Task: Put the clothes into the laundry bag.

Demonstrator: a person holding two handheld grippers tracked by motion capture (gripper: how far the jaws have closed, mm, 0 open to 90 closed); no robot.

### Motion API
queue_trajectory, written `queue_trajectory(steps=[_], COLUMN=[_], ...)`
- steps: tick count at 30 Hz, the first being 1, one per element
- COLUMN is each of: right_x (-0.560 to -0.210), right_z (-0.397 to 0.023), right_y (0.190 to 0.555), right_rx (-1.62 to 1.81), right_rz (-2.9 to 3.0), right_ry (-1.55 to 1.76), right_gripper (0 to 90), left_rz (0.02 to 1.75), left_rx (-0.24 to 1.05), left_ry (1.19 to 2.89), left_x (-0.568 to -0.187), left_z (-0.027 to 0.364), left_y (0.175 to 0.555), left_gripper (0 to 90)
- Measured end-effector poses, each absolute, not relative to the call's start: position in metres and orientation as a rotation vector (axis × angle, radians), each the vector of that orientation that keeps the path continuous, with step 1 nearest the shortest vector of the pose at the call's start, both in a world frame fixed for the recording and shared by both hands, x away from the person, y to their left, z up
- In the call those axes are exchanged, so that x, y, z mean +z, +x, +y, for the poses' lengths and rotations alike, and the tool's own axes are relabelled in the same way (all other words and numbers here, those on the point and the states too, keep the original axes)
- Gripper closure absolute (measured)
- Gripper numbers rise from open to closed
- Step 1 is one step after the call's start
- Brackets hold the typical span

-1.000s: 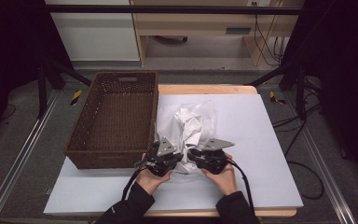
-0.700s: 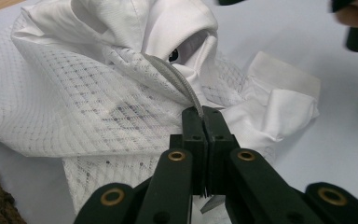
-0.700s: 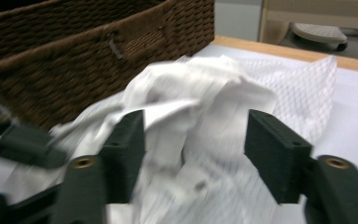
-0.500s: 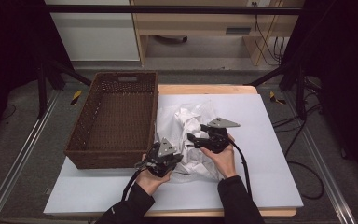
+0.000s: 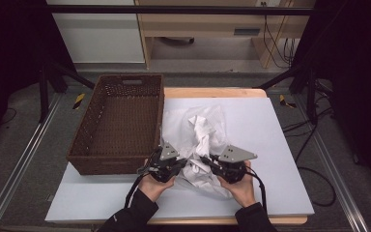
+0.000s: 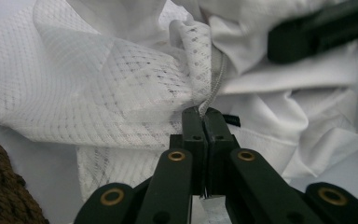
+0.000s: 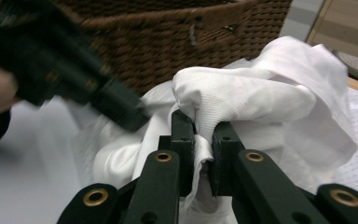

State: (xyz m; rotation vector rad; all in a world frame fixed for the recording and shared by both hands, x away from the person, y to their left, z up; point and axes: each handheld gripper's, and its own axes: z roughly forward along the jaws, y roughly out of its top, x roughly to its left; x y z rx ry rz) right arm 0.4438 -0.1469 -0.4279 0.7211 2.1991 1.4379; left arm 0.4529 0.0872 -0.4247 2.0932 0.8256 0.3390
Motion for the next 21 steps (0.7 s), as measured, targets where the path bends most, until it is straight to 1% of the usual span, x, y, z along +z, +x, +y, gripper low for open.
queue_trajectory(steps=[3, 7, 9, 12, 15, 17, 19, 21], right_x=[-0.434, -0.439, -0.442, -0.447, -0.457, -0.465, -0.470, -0.469], right_z=[-0.142, -0.129, -0.115, -0.103, -0.098, -0.100, -0.102, -0.101], right_y=[0.432, 0.430, 0.435, 0.454, 0.486, 0.499, 0.506, 0.506], right_rx=[1.439, 1.451, 1.399, 1.340, 1.271, 1.294, 1.315, 1.324], right_rz=[2.187, 2.247, 2.281, 2.281, 2.239, 2.197, 2.155, 2.140], right_ry=[0.660, 0.597, 0.584, 0.662, 0.820, 0.929, 1.004, 1.008], right_gripper=[83.3, 83.5, 83.7, 84.1, 84.3, 84.3, 83.8, 82.3], left_rz=[0.842, 0.852, 0.833, 0.789, 0.763, 0.761, 0.772, 0.784], left_rx=[0.361, 0.370, 0.382, 0.397, 0.402, 0.380, 0.360, 0.349], left_ry=[2.071, 2.027, 2.021, 2.023, 2.041, 2.046, 2.050, 2.068], left_x=[-0.414, -0.393, -0.382, -0.374, -0.377, -0.384, -0.394, -0.406], left_z=[0.089, 0.091, 0.087, 0.079, 0.077, 0.078, 0.079, 0.079], left_y=[0.455, 0.460, 0.458, 0.448, 0.442, 0.441, 0.443, 0.445], left_gripper=[89.0, 89.0, 89.1, 89.1, 89.1, 89.1, 89.1, 89.1])
